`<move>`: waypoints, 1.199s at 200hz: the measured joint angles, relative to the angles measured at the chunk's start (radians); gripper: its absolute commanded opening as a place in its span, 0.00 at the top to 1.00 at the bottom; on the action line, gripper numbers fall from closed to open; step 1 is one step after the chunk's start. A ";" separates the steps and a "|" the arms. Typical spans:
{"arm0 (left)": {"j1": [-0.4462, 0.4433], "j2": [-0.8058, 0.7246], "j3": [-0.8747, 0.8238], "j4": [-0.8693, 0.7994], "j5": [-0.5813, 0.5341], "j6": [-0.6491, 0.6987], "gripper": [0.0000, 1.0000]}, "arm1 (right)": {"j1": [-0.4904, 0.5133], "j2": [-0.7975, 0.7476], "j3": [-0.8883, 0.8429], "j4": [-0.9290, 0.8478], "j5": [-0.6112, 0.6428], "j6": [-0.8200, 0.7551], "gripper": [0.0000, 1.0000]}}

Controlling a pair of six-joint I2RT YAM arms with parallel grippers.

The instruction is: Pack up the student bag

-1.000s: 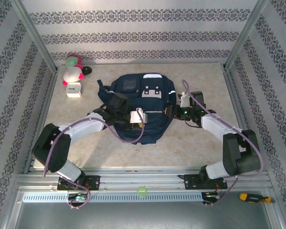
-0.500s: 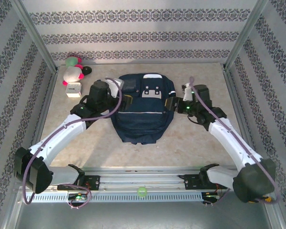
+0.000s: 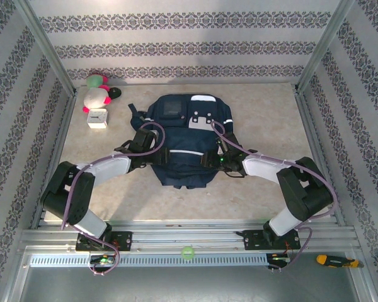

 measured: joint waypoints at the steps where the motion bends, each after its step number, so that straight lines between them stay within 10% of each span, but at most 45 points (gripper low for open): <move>1: 0.000 0.001 0.000 0.002 0.000 -0.001 0.29 | 0.000 0.001 0.000 0.002 0.001 0.001 0.43; 83: 0.018 -0.151 0.065 -0.070 -0.134 0.020 0.10 | -0.099 -0.310 0.020 -0.142 0.071 -0.053 0.40; 92: 0.033 -0.220 0.077 -0.068 -0.169 0.048 0.00 | -0.147 -0.397 0.041 -0.172 0.082 -0.073 0.05; 100: 0.045 -0.280 0.077 -0.051 -0.201 0.076 0.01 | -0.193 -0.466 0.059 -0.183 0.091 -0.097 0.02; 153: 0.073 -0.628 -0.272 0.450 -0.487 0.362 0.01 | -0.388 -0.702 -0.011 -0.103 0.182 -0.277 0.02; 240: 0.118 -0.200 -0.542 0.918 -0.564 0.575 0.01 | -0.473 -0.465 -0.373 0.333 0.236 -0.506 0.02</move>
